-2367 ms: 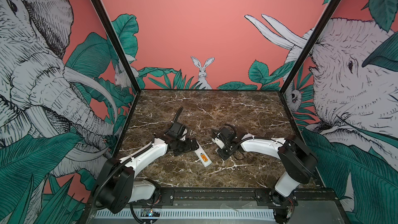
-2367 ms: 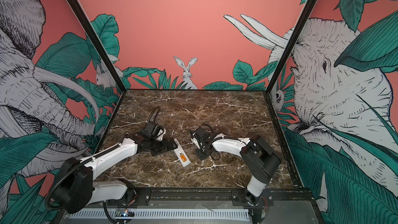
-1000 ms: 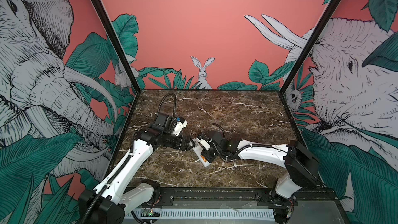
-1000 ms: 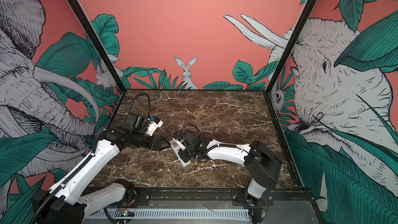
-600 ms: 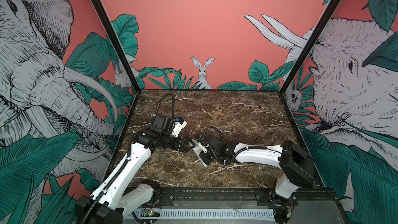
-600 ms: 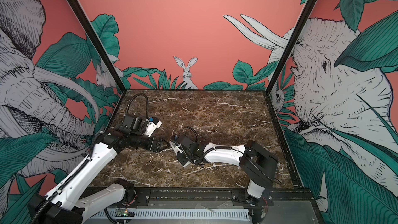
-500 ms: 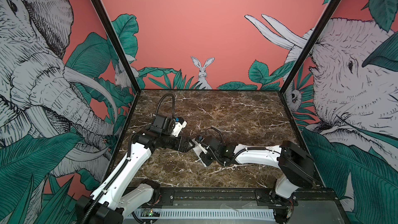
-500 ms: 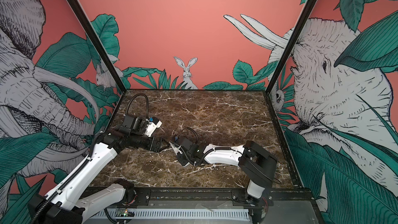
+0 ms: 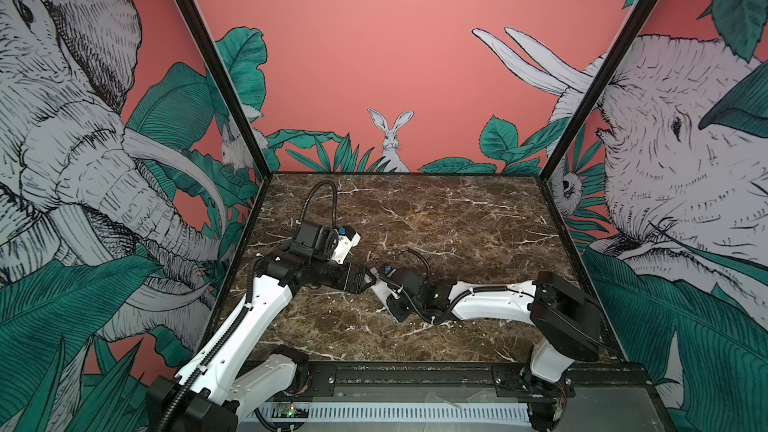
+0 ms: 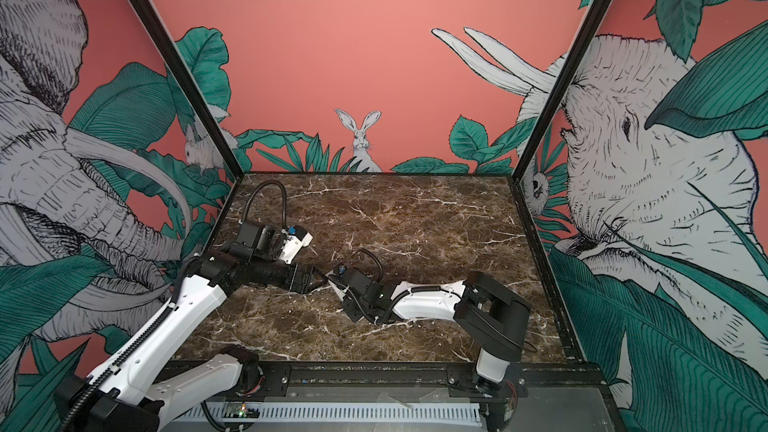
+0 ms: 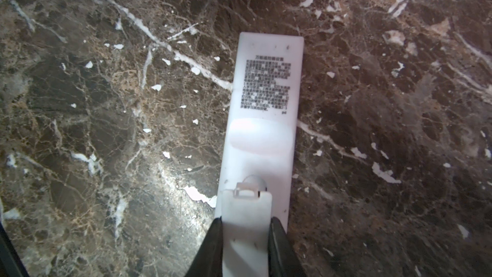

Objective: Load the batteries into the remote control
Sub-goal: 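Lower the cover onto the battery compartment and press it down with the right gripper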

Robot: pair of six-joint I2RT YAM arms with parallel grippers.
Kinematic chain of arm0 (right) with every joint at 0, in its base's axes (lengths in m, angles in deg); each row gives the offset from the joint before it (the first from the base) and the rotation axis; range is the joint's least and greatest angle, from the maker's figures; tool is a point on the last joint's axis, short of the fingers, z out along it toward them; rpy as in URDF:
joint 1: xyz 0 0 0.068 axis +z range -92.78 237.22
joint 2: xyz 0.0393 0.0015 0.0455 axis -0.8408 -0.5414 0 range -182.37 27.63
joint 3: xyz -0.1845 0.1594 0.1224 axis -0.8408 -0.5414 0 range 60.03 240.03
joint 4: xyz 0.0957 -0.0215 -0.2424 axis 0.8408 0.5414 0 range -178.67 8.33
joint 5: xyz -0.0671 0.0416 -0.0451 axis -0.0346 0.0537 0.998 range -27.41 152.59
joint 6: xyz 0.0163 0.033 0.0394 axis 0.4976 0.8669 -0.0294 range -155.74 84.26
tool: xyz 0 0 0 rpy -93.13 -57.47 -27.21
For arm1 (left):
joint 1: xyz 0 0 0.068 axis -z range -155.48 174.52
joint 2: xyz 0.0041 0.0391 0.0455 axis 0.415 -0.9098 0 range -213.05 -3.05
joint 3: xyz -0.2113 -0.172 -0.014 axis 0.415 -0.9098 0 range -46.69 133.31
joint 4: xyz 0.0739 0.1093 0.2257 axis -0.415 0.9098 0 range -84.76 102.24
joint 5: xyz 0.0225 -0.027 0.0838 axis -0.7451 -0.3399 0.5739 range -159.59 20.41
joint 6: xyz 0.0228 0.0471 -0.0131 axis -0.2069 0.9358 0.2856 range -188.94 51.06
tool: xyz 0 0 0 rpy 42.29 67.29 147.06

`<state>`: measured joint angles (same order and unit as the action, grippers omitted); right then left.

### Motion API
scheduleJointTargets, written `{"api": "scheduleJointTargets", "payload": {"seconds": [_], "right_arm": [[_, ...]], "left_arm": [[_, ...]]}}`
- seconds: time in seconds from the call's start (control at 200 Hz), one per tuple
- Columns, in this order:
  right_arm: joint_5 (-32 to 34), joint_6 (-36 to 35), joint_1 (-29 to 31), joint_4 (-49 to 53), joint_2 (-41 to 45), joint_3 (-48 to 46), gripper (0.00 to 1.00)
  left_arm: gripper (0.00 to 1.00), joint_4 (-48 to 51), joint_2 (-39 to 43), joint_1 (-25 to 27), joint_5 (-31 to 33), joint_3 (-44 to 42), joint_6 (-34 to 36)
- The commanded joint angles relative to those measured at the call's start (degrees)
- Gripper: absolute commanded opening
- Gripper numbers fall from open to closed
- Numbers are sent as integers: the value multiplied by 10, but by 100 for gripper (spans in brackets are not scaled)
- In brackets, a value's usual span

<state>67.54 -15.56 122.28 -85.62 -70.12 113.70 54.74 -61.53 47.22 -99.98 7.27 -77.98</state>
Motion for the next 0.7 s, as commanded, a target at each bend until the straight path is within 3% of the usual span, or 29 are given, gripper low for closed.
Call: {"api": "scheduleJointTargets", "payload": {"seconds": [0.0,0.695], "right_arm": [[23,2,4,-6,12,-15,24],[1,-23,9,16,29,-24,24]], "left_arm": [[99,3,0,-3,2,-7,8],[99,3,8,-2,7,-7,8]]}}
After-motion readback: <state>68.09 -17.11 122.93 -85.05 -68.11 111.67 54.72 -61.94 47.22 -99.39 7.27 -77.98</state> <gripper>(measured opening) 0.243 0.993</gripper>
